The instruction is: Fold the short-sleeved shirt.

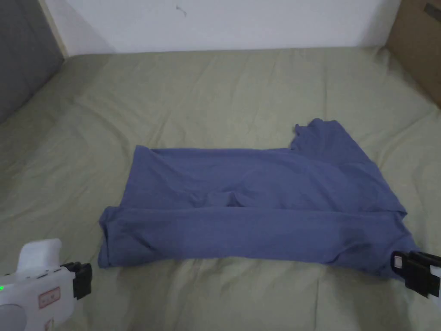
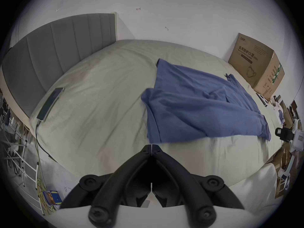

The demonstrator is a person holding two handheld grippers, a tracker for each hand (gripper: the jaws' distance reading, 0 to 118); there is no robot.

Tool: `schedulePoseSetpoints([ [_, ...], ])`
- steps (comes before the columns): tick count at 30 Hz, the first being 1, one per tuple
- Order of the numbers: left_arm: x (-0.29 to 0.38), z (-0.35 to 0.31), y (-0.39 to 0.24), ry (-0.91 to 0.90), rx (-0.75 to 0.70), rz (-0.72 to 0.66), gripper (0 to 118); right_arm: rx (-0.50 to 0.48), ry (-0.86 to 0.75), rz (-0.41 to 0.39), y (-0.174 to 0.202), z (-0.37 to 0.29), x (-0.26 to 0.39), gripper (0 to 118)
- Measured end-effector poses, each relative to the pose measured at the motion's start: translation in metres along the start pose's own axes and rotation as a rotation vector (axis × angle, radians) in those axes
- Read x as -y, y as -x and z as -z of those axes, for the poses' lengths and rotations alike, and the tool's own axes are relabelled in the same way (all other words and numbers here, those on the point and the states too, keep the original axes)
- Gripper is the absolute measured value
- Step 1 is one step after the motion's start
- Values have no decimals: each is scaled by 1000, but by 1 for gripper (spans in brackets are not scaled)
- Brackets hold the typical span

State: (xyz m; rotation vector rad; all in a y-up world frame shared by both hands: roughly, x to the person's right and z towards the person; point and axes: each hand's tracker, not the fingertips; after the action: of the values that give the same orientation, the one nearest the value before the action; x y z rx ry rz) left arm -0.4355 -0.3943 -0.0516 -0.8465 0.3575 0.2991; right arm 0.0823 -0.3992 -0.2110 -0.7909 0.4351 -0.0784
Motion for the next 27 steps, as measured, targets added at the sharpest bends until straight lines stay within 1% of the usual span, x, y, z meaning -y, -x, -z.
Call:
schedulePoseSetpoints([
  [4, -7, 16, 2, -10, 17, -20, 0, 1, 16, 34, 1, 1, 7, 0],
  [5, -10, 20, 2, -18, 23, -22, 6, 0, 22, 43, 1, 1, 8, 0],
  [7, -20, 34, 1, -9, 16, -22, 59, 6, 32, 51, 0, 4, 10, 0],
  [8, -24, 42, -1, 8, 16, -15, 80, 10, 34, 52, 0, 5, 11, 0],
  [9, -26, 51, -1, 19, 27, -15, 88, 14, 39, 54, 0, 5, 11, 0],
  [11, -30, 72, 0, 41, 52, -41, 88, 17, 41, 68, -5, 9, 14, 0],
  [13, -26, 94, 10, 116, 45, -83, 78, 21, 43, 86, -8, 8, 16, 0],
  [14, -21, 99, 12, 129, 31, -98, 76, 23, 40, 96, -11, 7, 18, 0],
  [15, -19, 94, 8, 78, 21, -76, 71, 21, 39, 106, -13, 6, 18, 0],
  [16, -21, 88, 2, 76, 20, -67, 71, 23, 42, 120, -17, 5, 19, 0],
  [17, -23, 83, -3, 52, -36, -28, 68, 28, 42, 128, -19, 5, 19, 0],
  [18, -22, 81, -8, 33, -46, 16, 50, 39, 37, 133, -22, 5, 20, 0],
  [19, -21, 78, -11, 28, -60, 48, 28, 51, 36, 138, -25, 8, 20, 0],
  [20, -23, 79, -11, 46, -28, 30, 15, 65, 46, 140, -29, 11, 17, 6],
  [21, -25, 80, -10, 62, -15, 26, 11, 90, 62, 146, -32, 14, 15, 33],
  [22, -27, 80, -9, 67, -30, 36, 10, 100, 66, 152, -34, 17, 13, 61],
  [23, -29, 79, -7, 77, -21, 41, 9, 96, 60, 154, -38, 20, 11, 87],
  [24, -31, 77, -6, 72, -16, 37, 9, 88, 44, 167, -43, 22, 9, 100],
  [25, -33, 74, -4, 70, -7, 36, 9, 85, 31, 190, -49, 26, 6, 99],
  [27, -35, 66, -7, 69, 5, 39, 9, 93, 73, 251, -61, 42, 2, 99],
])
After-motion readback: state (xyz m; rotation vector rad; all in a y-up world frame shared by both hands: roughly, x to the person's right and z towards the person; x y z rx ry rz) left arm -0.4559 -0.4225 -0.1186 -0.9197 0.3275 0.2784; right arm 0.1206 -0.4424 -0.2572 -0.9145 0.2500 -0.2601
